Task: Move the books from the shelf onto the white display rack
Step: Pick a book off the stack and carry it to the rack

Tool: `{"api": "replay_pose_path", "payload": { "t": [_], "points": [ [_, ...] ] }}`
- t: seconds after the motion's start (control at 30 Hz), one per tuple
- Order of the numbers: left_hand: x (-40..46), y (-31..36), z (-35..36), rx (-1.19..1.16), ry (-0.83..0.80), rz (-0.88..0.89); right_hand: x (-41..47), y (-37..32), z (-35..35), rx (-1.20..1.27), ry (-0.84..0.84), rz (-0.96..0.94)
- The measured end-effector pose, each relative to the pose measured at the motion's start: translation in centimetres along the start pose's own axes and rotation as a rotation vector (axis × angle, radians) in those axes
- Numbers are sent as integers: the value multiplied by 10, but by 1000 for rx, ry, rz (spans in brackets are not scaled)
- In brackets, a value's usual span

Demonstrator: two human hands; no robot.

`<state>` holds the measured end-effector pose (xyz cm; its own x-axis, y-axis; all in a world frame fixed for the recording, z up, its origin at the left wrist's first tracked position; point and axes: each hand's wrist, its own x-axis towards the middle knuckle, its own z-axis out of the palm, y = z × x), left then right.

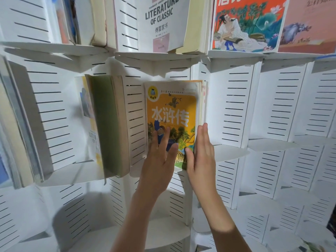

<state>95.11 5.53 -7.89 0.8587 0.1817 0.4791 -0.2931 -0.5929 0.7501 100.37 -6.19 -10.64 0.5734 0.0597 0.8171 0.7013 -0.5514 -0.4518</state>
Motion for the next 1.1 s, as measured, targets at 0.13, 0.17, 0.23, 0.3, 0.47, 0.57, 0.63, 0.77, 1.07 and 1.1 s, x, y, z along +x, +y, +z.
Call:
{"api": "replay_pose_path", "payload": {
  "t": [0.13, 0.17, 0.23, 0.3, 0.47, 0.57, 0.63, 0.77, 1.07, 1.1],
  "points": [
    [2, 1, -7, 53, -25, -72, -1, 1, 2, -18, 4, 40],
    [2, -1, -7, 13, -45, -53, -1, 3, 3, -21, 2, 43],
    [1, 3, -8, -36, -43, -103, -2, 3, 2, -25, 7, 68],
    [0, 12, -10, -28, -78, -130, -3, 0, 1, -24, 19, 92],
    [-4, 6, -5, 102, -42, -164, -20, 2, -7, 29, -54, 146],
    [-9, 7, -7, 244, -169, -173, -33, 5, -13, -24, -98, 150],
    [-14, 8, -11, 230, -158, -149, -34, 3, -19, -21, -135, 168],
    [-39, 4, -13, 244, -105, -45, -40, -9, -41, 10, -172, 188],
    [-125, 30, -47, 334, 18, -86, -87, -65, -107, 102, -192, 306],
    [-136, 34, -51, 358, 28, -81, -93, -72, -114, 99, -213, 300]
  ]
}}
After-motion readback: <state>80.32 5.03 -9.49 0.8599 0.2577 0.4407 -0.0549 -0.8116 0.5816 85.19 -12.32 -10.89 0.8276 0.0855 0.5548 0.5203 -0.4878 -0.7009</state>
